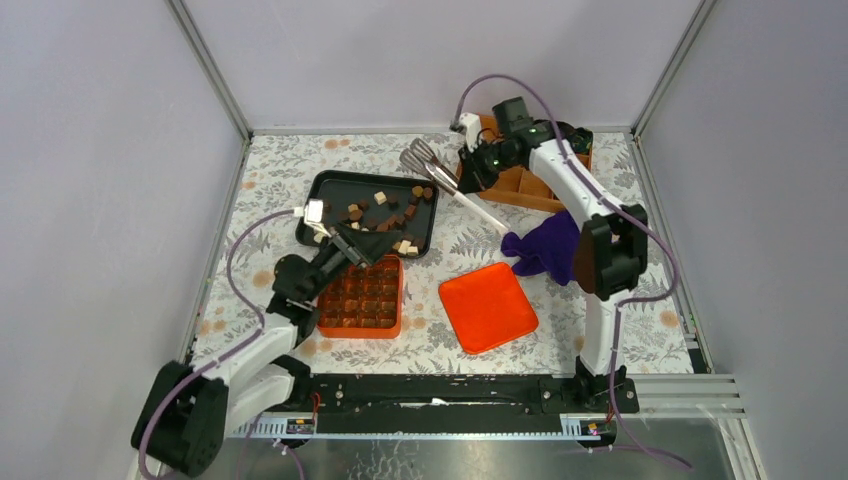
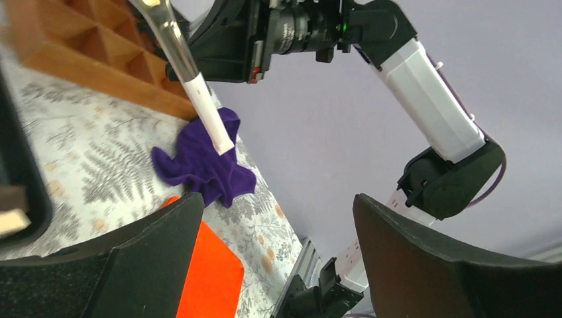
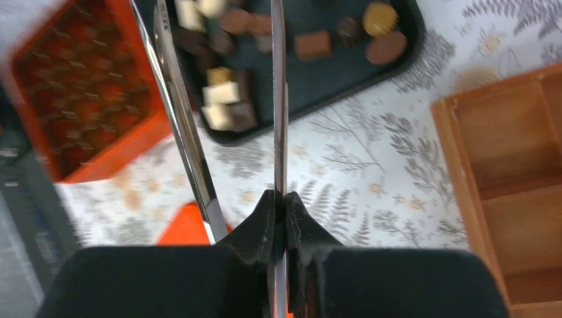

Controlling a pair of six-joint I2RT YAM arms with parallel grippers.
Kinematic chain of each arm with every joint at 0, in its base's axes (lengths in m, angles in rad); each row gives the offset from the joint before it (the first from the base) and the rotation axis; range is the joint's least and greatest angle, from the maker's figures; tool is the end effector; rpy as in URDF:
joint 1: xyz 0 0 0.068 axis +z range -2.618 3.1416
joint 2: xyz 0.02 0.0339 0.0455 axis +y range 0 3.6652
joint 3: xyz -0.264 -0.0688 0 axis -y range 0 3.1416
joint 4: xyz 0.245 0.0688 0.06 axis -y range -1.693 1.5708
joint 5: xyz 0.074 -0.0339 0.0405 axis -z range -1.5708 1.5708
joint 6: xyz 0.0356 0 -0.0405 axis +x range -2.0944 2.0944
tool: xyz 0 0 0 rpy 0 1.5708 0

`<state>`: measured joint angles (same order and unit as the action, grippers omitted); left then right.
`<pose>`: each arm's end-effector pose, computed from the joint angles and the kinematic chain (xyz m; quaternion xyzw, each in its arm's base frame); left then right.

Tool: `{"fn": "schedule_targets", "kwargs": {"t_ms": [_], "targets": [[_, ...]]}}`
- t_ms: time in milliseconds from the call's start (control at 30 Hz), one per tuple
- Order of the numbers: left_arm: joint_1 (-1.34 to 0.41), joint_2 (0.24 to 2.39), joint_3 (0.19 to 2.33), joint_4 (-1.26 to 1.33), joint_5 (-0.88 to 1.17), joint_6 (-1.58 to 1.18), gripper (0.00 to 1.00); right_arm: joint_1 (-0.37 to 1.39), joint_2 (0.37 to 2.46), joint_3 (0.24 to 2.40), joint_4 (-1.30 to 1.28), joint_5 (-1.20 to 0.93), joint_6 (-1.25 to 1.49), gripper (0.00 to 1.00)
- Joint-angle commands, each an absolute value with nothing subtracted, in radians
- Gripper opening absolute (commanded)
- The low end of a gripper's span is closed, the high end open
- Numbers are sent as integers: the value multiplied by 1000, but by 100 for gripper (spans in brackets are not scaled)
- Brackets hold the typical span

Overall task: Pack the chocolate
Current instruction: Pick up the clamp at the center of the board.

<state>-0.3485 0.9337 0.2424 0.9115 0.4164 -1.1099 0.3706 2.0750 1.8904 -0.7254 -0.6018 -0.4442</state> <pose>0.1774 -0.0798 0.2390 -0.0775 0.6278 -0.6052 0.4834 0.4241 0.1864 0.2771 -0.4462 0.7914 0.2688 0.3199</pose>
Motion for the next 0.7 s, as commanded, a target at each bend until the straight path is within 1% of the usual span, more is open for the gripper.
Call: {"fn": "schedule_targets", "kwargs": {"t_ms": [0, 167, 300, 567, 667], "targets": [[-455, 1062, 350, 1204, 328, -1008, 92, 349, 1899, 1882, -782, -904, -322, 0], [-536, 1267, 495, 1338, 298, -997, 90, 344, 1749, 1797, -719, -1059, -205, 0], [-560, 1371, 599, 1389, 273, -1003, 82, 345, 1686, 1751, -679, -1134, -142, 0], [-591, 1464, 759, 1318, 274, -997, 65, 345, 1656, 1697, -624, -1174, -91, 0], [-602, 1497, 796, 1331, 292, -1009, 56, 345, 1657, 1689, -621, -1166, -92, 0]]}}
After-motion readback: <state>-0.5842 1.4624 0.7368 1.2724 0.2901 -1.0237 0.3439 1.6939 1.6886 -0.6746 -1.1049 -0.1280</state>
